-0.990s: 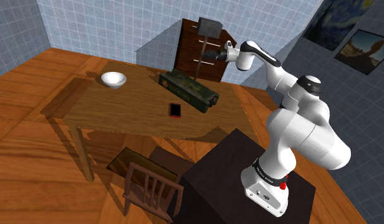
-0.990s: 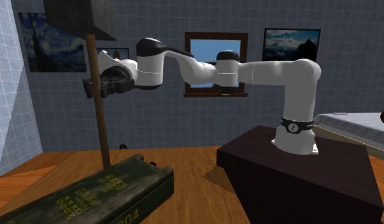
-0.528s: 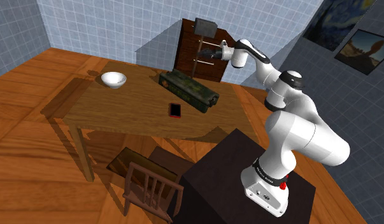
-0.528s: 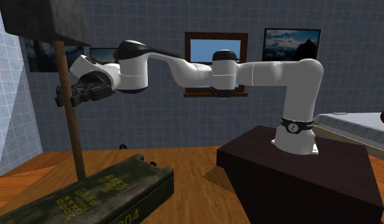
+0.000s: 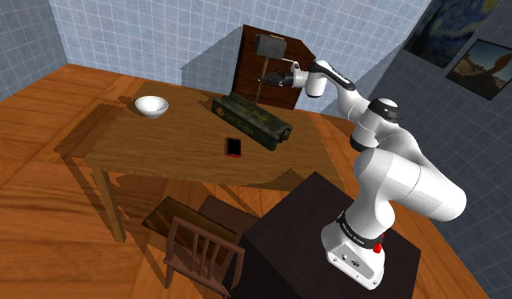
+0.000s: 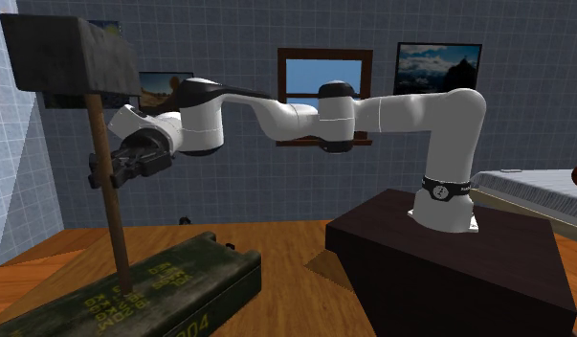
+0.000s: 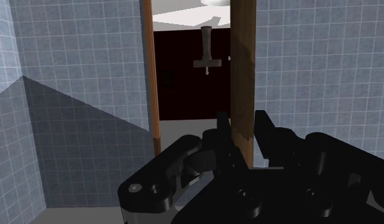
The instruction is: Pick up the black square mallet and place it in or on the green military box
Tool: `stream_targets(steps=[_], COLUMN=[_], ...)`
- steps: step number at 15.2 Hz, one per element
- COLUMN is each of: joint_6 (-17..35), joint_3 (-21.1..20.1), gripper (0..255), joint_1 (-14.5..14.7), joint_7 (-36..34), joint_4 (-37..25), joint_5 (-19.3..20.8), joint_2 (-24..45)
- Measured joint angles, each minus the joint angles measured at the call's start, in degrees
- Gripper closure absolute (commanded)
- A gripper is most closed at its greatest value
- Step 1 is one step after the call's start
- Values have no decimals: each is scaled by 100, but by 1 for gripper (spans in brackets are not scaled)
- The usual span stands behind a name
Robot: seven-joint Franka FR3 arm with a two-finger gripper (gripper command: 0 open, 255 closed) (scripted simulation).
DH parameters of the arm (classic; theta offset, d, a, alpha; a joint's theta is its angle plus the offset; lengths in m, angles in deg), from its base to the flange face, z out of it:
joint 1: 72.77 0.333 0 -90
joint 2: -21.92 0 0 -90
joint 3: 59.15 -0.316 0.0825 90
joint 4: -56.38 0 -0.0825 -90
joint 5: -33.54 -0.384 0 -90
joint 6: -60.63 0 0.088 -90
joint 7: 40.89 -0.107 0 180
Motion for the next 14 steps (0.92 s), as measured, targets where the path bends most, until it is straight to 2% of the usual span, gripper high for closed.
stream_targets(steps=[8, 9, 14], joint_6=[-15, -15, -16], joint_3=[19, 19, 23], gripper=[255, 0, 0], joint_1=[22, 23, 24], joint_7=[69, 69, 71], joint_4=[-51, -53, -56], joint_5=[6, 6, 8], joint_2=[-61, -61, -64])
